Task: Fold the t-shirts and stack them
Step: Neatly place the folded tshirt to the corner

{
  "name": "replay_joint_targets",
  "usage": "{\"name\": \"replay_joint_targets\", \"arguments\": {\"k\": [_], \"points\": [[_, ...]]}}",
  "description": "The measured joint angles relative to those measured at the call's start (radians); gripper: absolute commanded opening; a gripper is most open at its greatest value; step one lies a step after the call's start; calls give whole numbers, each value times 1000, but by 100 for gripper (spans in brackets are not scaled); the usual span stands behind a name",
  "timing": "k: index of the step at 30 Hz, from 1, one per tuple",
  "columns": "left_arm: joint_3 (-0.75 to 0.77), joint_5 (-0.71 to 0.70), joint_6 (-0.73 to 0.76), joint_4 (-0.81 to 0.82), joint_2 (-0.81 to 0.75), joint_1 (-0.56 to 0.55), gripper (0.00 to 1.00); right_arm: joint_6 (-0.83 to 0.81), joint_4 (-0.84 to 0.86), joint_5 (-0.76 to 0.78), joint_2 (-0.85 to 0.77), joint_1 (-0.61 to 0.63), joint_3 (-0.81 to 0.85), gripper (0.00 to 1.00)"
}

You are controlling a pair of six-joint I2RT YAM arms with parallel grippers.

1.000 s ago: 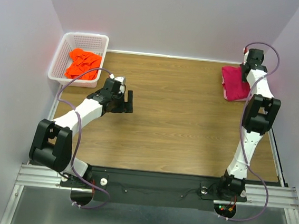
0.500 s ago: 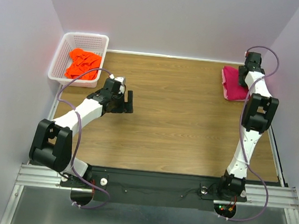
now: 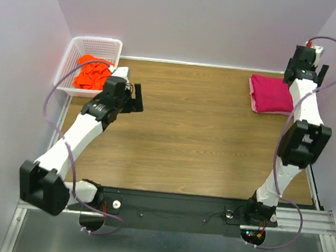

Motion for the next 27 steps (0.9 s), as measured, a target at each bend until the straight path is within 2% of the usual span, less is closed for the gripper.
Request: {"name": "replay_joint_targets", "arguments": {"k": [6,15,22,27], "points": [[35,-156,-19,-39,-228,0,99,68,21,15,-352,-9,-174,100],[25,-403,-71,-116,-563,6,99,227,117,-107,-991,-6,-573,100],[-103,-546,-9,24,-968,6,98,218,192,-127,-1367,105,-804,100],[-208,-604,23,102,-1083,6,98,224,177,-166,-1564,108,-964,100]]}}
